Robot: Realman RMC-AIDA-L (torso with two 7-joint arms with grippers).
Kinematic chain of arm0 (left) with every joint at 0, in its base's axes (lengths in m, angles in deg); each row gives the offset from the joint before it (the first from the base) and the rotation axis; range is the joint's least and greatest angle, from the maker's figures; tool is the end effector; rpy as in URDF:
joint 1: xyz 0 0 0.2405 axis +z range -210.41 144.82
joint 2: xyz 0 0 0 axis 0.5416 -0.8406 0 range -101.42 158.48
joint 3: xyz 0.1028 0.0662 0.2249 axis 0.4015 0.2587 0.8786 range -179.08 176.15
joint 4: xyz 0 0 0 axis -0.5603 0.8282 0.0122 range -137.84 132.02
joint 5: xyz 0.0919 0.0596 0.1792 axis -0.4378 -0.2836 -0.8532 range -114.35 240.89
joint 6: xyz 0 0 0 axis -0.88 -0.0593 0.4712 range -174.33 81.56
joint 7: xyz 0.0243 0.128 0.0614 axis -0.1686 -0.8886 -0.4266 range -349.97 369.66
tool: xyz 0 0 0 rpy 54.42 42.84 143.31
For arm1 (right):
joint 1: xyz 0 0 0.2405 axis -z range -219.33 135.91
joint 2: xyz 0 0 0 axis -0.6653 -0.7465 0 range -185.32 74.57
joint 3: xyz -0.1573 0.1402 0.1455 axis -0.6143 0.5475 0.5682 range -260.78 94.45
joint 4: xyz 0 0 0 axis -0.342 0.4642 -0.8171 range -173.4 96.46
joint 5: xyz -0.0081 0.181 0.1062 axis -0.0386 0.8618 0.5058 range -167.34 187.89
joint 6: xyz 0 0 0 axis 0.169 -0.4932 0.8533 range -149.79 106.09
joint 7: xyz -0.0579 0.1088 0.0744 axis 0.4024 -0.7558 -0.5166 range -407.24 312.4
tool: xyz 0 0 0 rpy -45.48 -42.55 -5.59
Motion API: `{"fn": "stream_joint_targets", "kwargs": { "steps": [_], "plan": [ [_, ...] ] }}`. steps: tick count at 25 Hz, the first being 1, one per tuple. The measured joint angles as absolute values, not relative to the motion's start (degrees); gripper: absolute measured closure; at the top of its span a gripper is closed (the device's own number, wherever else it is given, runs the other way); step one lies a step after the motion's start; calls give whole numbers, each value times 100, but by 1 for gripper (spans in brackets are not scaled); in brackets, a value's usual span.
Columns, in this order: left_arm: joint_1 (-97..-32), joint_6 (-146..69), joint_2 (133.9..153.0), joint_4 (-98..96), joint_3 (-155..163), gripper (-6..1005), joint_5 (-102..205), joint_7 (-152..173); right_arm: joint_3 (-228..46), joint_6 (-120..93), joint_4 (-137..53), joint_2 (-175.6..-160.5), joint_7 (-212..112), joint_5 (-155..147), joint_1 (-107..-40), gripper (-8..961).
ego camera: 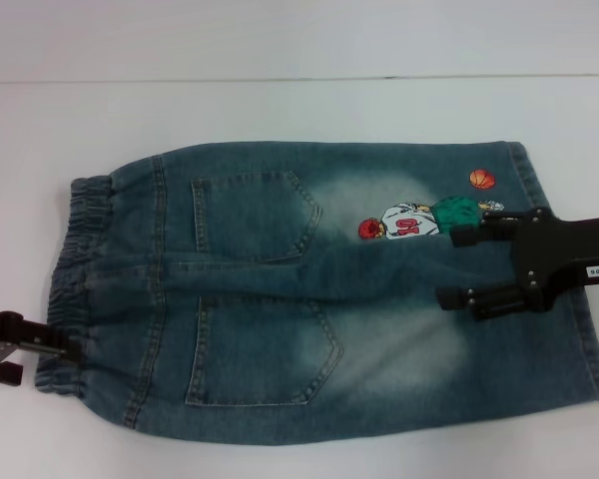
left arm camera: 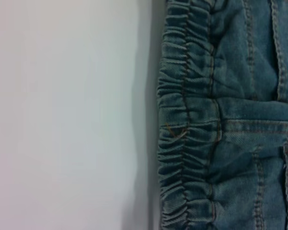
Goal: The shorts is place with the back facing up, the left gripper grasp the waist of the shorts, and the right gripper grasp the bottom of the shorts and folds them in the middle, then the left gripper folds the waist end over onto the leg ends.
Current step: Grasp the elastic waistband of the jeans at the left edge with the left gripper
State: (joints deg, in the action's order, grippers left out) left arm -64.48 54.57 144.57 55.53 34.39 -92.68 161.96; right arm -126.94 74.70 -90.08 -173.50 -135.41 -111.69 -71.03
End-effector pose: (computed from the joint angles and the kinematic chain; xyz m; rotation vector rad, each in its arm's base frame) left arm -0.3153 0.3102 0.0716 -2.0238 -2.0516 0.1537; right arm 0.2531 0.3258 0.0278 -2.8814 0.5564 0.4469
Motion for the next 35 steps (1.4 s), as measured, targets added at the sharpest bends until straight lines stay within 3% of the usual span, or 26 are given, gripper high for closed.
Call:
{"fn": "stream_joint_targets", "kwargs": {
  "steps": [35],
  "plan": [
    [-6585,5237,14487,5279,3529,180,-9441,16207,-12693,7394,-9024,-17359,-13584,-11171,-7193,-1]
  ]
}}
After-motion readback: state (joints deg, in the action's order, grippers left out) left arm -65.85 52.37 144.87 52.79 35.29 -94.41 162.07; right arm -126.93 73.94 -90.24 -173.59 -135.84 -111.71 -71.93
